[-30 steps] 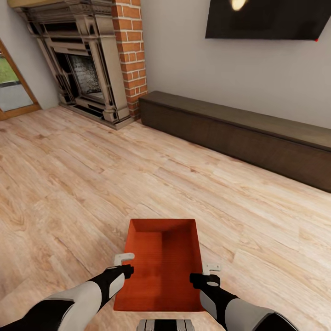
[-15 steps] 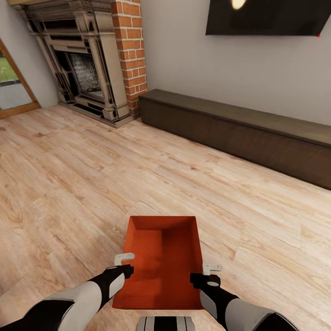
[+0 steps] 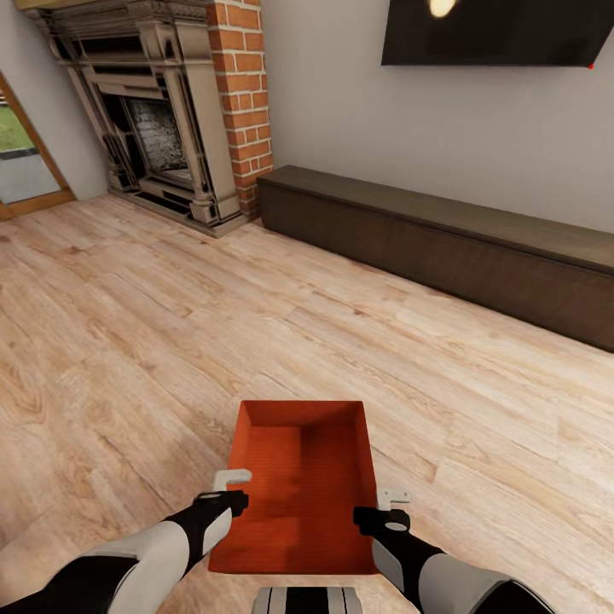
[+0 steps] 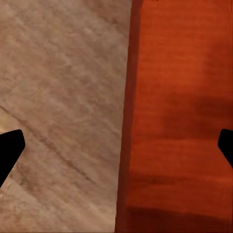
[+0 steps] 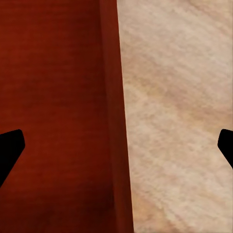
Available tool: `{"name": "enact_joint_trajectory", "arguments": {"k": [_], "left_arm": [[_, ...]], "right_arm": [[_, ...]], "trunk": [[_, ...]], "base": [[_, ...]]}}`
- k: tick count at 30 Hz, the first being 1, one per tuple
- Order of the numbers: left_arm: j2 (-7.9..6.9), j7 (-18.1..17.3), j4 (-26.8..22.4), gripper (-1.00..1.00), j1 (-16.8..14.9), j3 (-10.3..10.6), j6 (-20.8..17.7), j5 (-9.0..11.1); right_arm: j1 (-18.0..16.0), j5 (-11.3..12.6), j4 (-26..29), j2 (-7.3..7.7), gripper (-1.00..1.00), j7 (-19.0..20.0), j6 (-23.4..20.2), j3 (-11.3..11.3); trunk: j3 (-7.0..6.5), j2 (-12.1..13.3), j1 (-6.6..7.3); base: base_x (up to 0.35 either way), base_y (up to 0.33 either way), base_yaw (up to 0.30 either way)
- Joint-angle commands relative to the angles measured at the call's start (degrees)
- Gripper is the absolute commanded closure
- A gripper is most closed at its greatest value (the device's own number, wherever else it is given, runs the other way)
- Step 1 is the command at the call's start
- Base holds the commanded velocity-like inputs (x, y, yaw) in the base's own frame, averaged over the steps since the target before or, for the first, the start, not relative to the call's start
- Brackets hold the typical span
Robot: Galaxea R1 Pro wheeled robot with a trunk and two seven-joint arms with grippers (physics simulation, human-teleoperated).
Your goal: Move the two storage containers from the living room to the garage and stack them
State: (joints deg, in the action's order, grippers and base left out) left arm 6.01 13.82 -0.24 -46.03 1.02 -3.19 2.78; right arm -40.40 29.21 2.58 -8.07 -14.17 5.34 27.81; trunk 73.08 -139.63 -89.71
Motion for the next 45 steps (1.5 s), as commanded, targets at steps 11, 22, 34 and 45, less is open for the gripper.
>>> {"name": "enact_joint_trajectory", "arguments": {"k": [11,22,34,45], "left_arm": [[-0.12,-0.1,0.0,-1.00,0.0,0.1,-0.3,-2.2],[-0.12,-0.3,0.0,-1.00,0.0,0.1,-0.3,-2.3],[-0.12,-0.4,0.0,1.00,0.0,0.1,-0.5,-1.9],[-0.04,-0.3,0.0,1.00,0.1,0.0,-0.4,-1.9]], "right_arm": [[0.0,0.6,0.0,-0.01,-1.00,-0.2,0.2,0.5],[0.0,0.6,0.0,0.01,-1.00,-0.2,0.2,0.5],[0.0,0.6,0.0,0.07,1.00,-0.2,0.3,0.6],[0.0,0.6,0.0,0.15,1.00,-0.2,0.3,0.6]], "trunk": [[0.04,0.0,0.01],[0.04,0.0,0.01],[0.04,0.0,0.01],[0.04,0.0,0.01]], "base": [[0.000,0.000,0.000],[0.000,0.000,0.000],[0.000,0.000,0.000],[0.000,0.000,0.000]]}}
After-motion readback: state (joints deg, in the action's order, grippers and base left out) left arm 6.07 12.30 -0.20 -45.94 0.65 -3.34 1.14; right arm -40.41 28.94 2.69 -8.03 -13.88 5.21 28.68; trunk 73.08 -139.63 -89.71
